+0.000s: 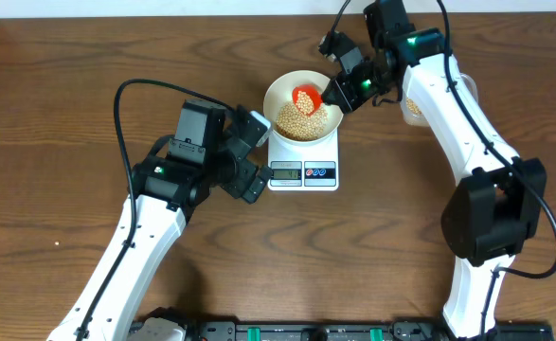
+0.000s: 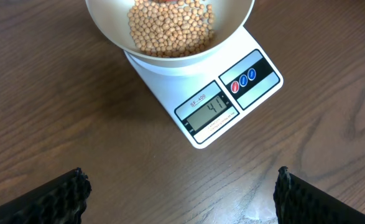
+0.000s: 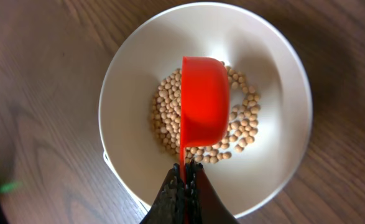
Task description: Scoop item into bowl and weigh 50g on scale
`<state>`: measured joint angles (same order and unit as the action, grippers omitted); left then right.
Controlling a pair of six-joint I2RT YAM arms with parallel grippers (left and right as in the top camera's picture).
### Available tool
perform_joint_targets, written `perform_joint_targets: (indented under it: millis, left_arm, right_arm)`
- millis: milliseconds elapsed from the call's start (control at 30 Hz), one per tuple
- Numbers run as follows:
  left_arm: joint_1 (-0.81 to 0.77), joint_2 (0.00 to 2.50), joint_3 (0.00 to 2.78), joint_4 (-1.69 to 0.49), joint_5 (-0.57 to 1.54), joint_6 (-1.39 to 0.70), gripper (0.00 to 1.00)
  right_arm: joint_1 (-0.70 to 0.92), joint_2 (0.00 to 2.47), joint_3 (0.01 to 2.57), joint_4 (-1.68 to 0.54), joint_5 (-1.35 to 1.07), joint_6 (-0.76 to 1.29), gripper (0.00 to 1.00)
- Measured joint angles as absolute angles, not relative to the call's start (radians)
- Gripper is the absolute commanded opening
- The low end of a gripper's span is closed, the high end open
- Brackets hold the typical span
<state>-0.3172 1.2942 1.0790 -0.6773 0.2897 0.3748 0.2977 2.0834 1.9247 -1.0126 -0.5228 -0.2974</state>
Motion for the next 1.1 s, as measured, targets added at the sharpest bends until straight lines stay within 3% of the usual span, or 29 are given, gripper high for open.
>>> perform_joint_targets:
  millis: [1100]
  left_arm:
    - [-0.317,1.294,1.079,-0.677,0.29,0.375,0.96]
  right_arm:
    - [0.282,2.073,1.925,-1.031,-0.532,-0.327,0.01]
